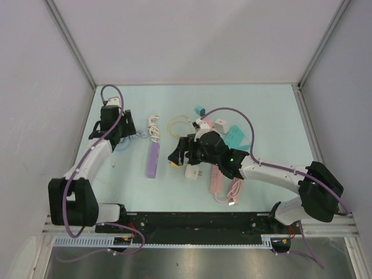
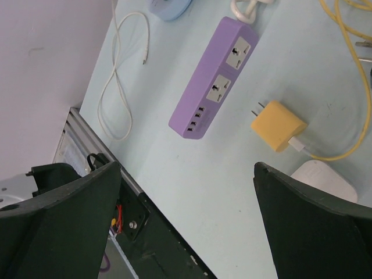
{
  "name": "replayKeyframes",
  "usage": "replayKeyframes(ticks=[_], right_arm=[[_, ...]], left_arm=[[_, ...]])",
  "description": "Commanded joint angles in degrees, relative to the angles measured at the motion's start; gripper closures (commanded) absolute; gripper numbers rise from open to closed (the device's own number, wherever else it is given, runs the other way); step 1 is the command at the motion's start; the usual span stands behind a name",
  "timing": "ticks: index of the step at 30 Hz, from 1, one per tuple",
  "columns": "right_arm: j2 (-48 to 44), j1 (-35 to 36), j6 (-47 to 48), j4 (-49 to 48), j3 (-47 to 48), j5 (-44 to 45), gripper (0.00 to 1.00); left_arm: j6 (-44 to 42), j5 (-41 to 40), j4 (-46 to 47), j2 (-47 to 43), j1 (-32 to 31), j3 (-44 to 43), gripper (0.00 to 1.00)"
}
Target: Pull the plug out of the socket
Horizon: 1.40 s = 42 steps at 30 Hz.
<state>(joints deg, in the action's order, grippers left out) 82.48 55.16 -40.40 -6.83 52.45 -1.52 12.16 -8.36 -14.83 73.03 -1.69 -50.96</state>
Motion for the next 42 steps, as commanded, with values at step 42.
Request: replayKeyframes(ticks=[42], right_arm=[[-3.02,2.41,1.47,-2.57,-2.79,-0.06,0.0]], left_arm=[[-8.74,-9.83,-3.45,8.61,0.9,-8.1,0.26]])
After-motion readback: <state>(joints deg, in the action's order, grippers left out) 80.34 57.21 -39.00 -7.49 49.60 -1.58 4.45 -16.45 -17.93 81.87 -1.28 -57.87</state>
